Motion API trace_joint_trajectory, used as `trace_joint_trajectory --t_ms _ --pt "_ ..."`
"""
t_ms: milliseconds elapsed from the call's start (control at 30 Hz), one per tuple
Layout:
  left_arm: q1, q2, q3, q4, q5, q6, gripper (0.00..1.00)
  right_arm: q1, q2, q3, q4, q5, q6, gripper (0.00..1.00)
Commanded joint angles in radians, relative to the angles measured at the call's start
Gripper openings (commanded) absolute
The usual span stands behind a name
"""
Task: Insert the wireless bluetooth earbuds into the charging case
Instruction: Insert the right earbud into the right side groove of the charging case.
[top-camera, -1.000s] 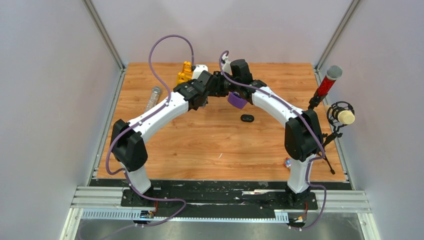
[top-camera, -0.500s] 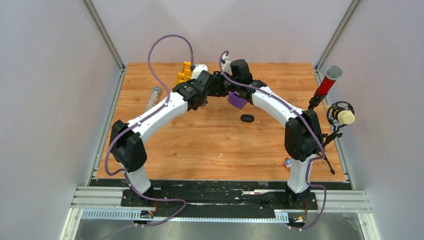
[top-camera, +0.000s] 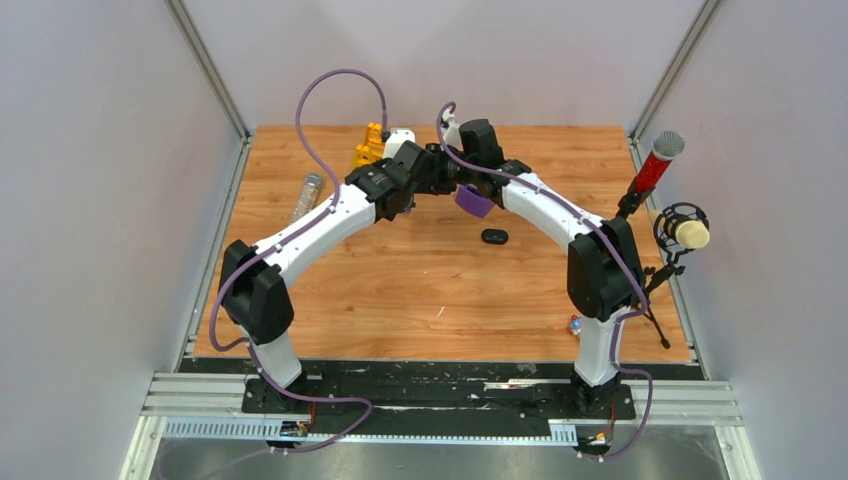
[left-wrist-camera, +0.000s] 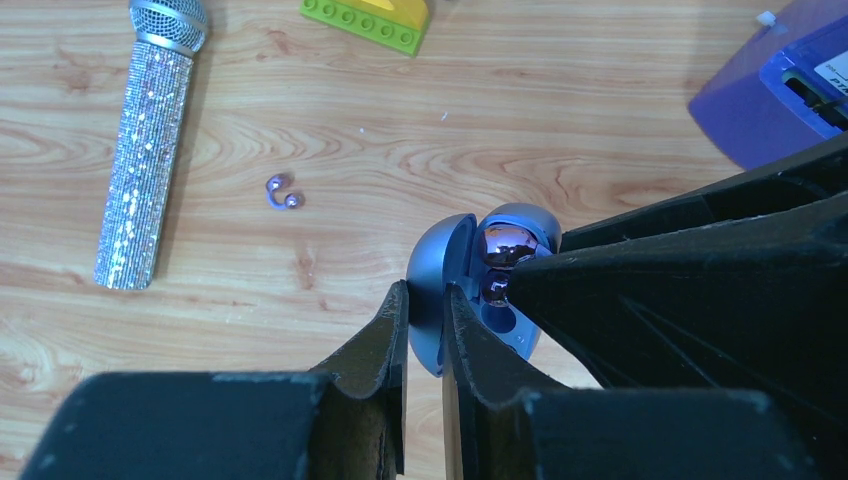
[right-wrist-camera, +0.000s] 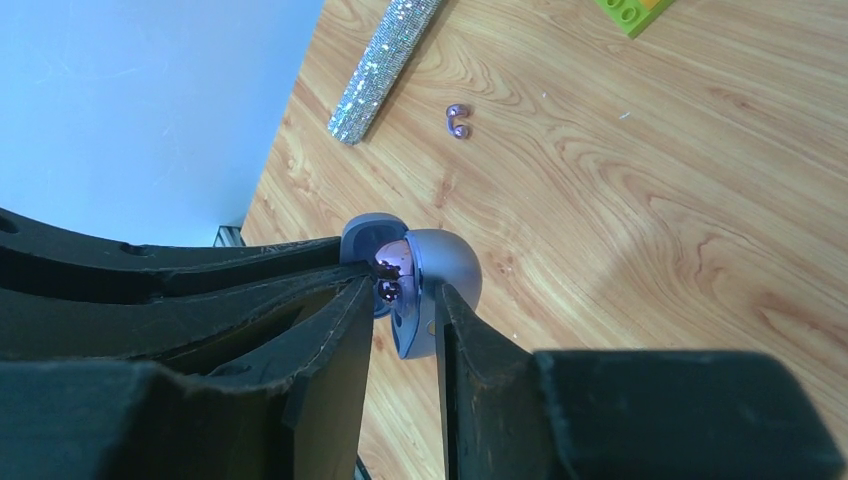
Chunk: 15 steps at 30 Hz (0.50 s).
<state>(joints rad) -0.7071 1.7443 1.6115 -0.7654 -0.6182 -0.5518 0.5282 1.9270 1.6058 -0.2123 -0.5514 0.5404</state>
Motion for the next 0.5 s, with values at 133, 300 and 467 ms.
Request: trace_joint_trajectory --t_ms 133,300,467 --pt "-0.005 -0.051 -0.004 0.038 -0.016 -0.003 0.1 0.005 0.014 0.049 0.017 -0.039 0.002 0.31" --pt "-0.005 -0.048 -0.006 0.04 -0.017 -0.001 0.1 0.006 0.004 0.053 0.023 -0.07 0.011 0.31" --pt "-0.005 -0.048 -0.005 0.04 -0.018 -0.001 0.1 0.006 -0.002 0.047 0.03 -0.083 0.015 0.31"
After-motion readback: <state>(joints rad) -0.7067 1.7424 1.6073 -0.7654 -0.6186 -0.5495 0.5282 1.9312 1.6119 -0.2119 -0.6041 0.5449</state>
